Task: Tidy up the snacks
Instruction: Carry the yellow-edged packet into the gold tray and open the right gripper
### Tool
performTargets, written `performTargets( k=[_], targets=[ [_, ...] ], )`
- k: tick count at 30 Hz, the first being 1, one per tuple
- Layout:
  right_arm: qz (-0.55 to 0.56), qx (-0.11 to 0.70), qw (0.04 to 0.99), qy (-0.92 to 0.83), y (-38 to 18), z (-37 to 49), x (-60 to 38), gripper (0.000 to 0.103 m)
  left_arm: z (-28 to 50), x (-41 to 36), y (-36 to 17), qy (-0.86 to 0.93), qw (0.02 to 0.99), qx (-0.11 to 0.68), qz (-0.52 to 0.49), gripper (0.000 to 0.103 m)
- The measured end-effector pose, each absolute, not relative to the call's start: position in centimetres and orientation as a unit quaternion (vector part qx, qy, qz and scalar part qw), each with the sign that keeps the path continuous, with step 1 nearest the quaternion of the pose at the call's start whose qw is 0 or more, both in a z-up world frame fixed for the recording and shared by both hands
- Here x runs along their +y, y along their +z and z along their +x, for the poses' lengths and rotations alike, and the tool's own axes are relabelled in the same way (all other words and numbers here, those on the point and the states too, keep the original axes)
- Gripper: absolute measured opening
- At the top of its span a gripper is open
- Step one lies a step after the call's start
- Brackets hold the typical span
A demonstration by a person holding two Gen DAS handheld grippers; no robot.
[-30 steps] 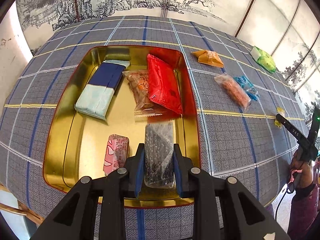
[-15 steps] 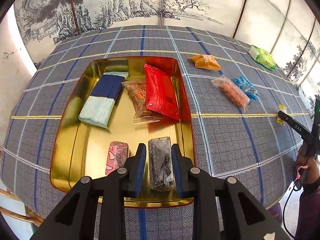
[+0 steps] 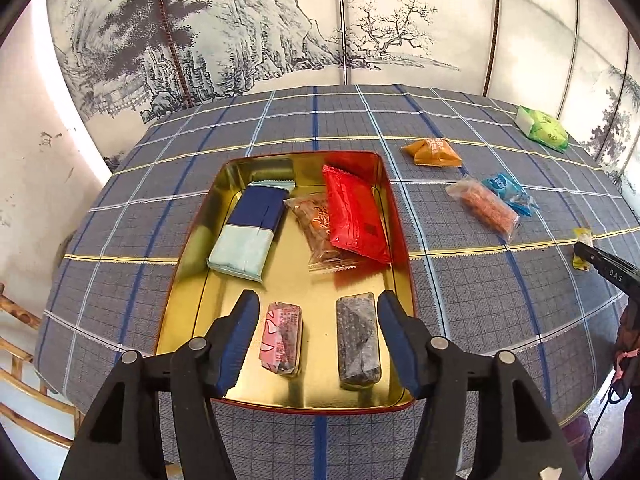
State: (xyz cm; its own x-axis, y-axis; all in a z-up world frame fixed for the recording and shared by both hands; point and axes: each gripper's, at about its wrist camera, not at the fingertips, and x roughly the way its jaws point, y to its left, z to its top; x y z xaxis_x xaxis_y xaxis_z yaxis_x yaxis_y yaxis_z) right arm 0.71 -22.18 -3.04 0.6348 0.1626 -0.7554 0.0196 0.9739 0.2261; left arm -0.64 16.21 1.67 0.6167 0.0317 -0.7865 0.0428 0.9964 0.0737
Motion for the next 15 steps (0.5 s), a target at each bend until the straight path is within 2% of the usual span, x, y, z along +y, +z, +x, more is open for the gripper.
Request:
performTargets(
  k=[15],
  targets=[
    [0.088,0.415,0.898,0.117,0.6,-0.8,-15.1,0.024,-1.1,17.6,1.3,0.013,0.899,0.437,0.034,0.061]
  ],
)
